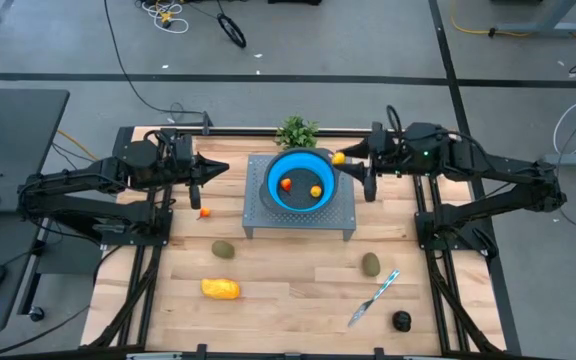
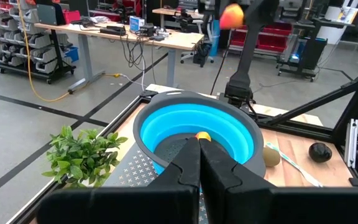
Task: Pick & Place Fruit
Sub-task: Put the right orange pear into the strainer bowl on the shelf, then put the orange pear into the strainer bowl on the shelf
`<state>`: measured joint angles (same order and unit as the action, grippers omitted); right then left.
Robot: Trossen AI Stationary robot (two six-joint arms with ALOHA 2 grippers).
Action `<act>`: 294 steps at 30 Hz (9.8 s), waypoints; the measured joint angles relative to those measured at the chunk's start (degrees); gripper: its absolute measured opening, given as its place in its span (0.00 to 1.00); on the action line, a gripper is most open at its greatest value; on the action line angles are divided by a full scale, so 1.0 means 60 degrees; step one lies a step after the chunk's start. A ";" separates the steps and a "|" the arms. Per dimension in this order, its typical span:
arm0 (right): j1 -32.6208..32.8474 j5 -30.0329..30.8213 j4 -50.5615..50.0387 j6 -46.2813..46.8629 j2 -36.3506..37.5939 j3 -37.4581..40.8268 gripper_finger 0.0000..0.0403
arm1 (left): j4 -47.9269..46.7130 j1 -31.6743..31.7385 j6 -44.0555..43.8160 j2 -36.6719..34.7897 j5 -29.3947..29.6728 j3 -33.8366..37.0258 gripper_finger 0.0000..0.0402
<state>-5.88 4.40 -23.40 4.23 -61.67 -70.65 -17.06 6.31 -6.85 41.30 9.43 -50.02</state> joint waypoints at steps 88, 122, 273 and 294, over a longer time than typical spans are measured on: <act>-0.0024 0.1250 0.0732 -0.0531 -0.3155 0.0003 0.59 | 0.0004 -0.0002 0.0360 0.0000 -0.0180 0.0000 0.01; 0.0245 0.0445 0.0733 -0.0615 -0.1969 0.0007 0.50 | -0.0031 -0.0004 0.0278 0.0000 -0.0180 0.0000 0.01; 0.0493 0.0500 -0.2564 -0.0775 0.4041 0.1727 0.02 | -0.4314 0.0138 -0.4179 0.2959 -0.1639 0.2014 0.01; 0.0493 0.0500 -0.2561 -0.0775 0.4042 0.1727 0.02 | -0.4894 0.0142 -0.5057 0.2994 -0.1481 0.2116 0.17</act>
<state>-2.92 7.40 -38.76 -0.43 -37.42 -60.29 -46.42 7.16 -37.19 59.27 0.54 -37.32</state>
